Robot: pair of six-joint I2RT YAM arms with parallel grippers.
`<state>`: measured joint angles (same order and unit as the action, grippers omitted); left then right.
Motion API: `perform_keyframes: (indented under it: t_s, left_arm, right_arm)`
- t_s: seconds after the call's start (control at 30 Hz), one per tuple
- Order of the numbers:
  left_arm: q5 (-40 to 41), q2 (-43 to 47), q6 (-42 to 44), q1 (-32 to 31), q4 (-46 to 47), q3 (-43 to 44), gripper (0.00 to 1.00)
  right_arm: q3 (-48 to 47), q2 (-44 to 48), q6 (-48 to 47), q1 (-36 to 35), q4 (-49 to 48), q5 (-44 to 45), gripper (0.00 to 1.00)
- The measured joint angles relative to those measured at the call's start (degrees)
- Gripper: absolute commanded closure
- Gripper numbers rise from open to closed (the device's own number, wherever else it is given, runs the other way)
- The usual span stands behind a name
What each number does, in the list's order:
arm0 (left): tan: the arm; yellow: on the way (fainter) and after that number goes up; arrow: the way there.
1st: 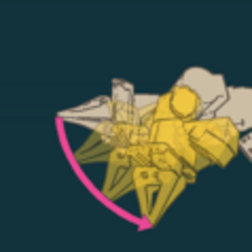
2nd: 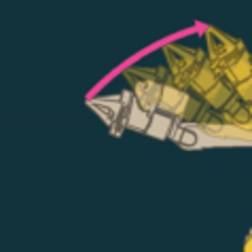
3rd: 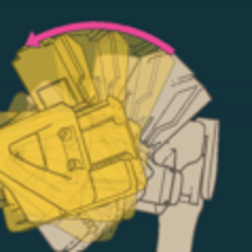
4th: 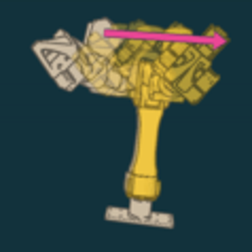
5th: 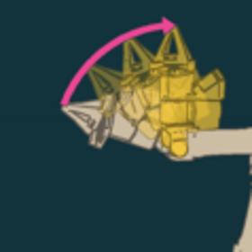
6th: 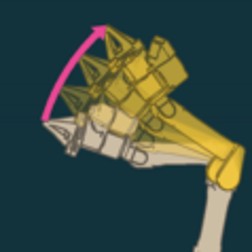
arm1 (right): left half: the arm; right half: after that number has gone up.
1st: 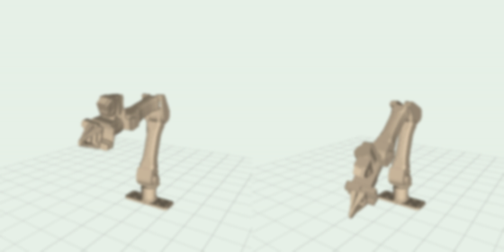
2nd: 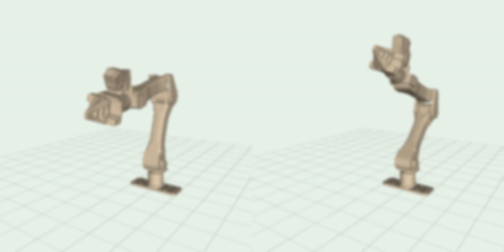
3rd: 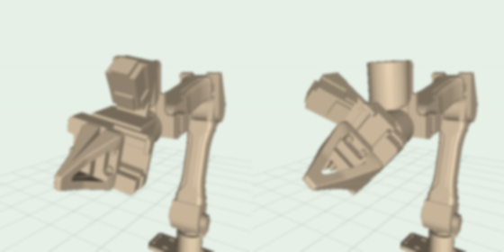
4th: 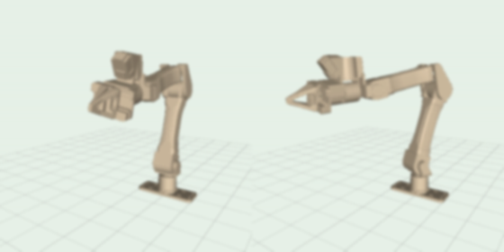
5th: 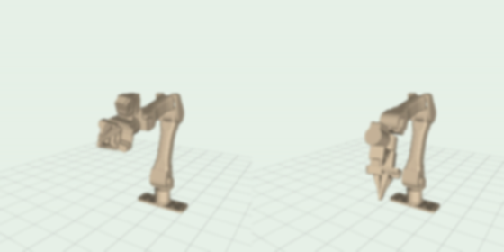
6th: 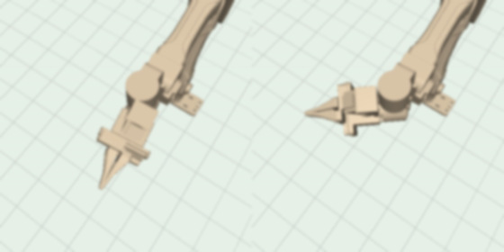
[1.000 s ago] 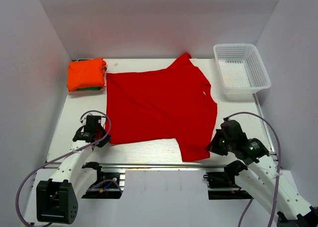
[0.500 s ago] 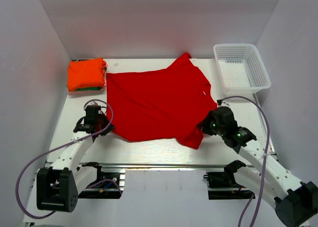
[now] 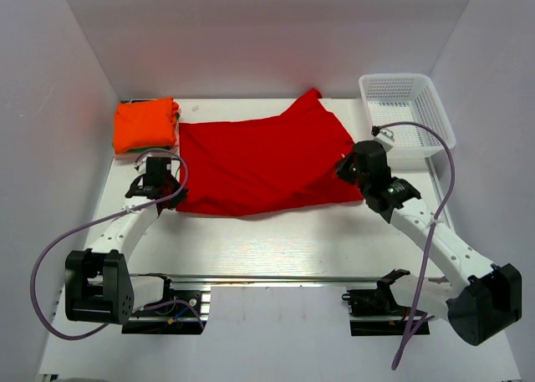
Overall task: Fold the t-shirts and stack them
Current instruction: Fold the flattened tshirt in 1/3 of the way
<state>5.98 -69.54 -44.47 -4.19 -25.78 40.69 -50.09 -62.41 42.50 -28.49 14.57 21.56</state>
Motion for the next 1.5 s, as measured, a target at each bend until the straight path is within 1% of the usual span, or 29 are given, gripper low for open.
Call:
perform_keyframes:
  t_s: [0.17,0.33,0.53,0.77,0.83,0.87,0.9,0.93,0.97,1.03,1.07,1.1,1.13,1.17,1.23,1.27,1.3,1.4,1.5]
  left_arm:
    - [4.44,-1.79,-1.33,0.0,-0.94,4.09,1.0]
    - [6.97,-4.85,-2.23,0.0,-1.01,6.86,1.0]
    - [8.46,-10.08,-3.17,0.0,-1.27,9.14,1.0]
    - [10.78,-15.61,-4.76,0.0,-1.55,12.0,0.99]
    - [11.06,-17.51,-5.05,0.0,-1.22,13.07,0.91]
    - [11.08,-18.64,-5.09,0.0,-0.96,13.7,0.74]
    - [11.1,-19.76,-5.03,0.0,-0.87,14.38,0.59]
    - [11.13,-21.03,-5.18,0.04,-0.74,15.21,0.45]
    - [11.23,-22.38,-5.27,0.13,-0.76,16.2,0.27]
    - [11.67,-24.76,-5.29,0.39,-1.31,18.38,0.1]
    - [11.93,-25.57,-5.42,0.48,-1.68,19.43,0.0]
    - [12.39,-26.01,-5.55,0.66,-2.29,20.46,0.0]
    - [12.87,-26.16,-5.7,0.85,-3.06,21.51,0.0]
    - [13.22,-26.16,-5.9,1.03,-3.74,22.36,0.0]
    - [13.68,-26.01,-5.6,1.46,-4.46,24.2,0.0]
    - [13.73,-25.7,-5.27,1.62,-4.42,24.61,0.0]
    - [13.49,-25.2,-4.68,1.77,-4.35,24.63,0.0]
    - [11.32,-22.6,-2.21,2.12,-3.93,23.78,0.0]
    - [7.43,-18.62,1.57,1.79,-1.62,20.41,0.0]
  right_arm:
    - [-2.54,-4.28,-1.25,1.31,-0.44,2.93,1.0]
    - [-5.46,-9.25,-3.76,2.82,-1.29,4.59,1.0]
    - [-9.94,-15.19,-6.25,4.66,-2.93,4.15,1.0]
    - [-14.86,-25.31,-8.41,7.19,-5.81,2.4,1.0]
    - [-17.53,-29.31,-9.07,7.93,-6.45,1.73,1.0]
    - [-18.91,-31.3,-9.51,8.24,-7.13,1.31,1.0]
    - [-20.79,-33.77,-10.16,8.63,-7.15,0.35,1.0]
    - [-22.62,-36.0,-11.04,8.9,-7.5,-0.42,0.94]
    - [-24.72,-38.49,-11.82,9.11,-7.85,-1.29,0.85]
    - [-28.74,-43.1,-13.75,9.6,-9.16,-2.8,0.74]
    - [-31.1,-45.48,-14.86,9.79,-9.11,-3.78,0.65]
    - [-33.68,-47.91,-15.91,10.03,-9.25,-4.74,0.56]
    - [-35.89,-49.79,-16.76,10.19,-9.09,-5.73,0.39]
    - [-38.18,-51.67,-17.79,10.45,-8.68,-6.8,0.32]
    - [-40.87,-53.48,-19.89,10.84,-8.02,-9.11,0.25]
    - [-41.09,-53.57,-20.68,10.93,-7.72,-10.16,0.19]
    - [-41.11,-53.35,-21.18,11.06,-7.28,-10.97,0.1]
    - [-38.49,-50.93,-22.69,11.23,-7.17,-13.6,0.1]
    - [-29.27,-43.98,-23.08,11.26,-7.58,-16.92,0.1]
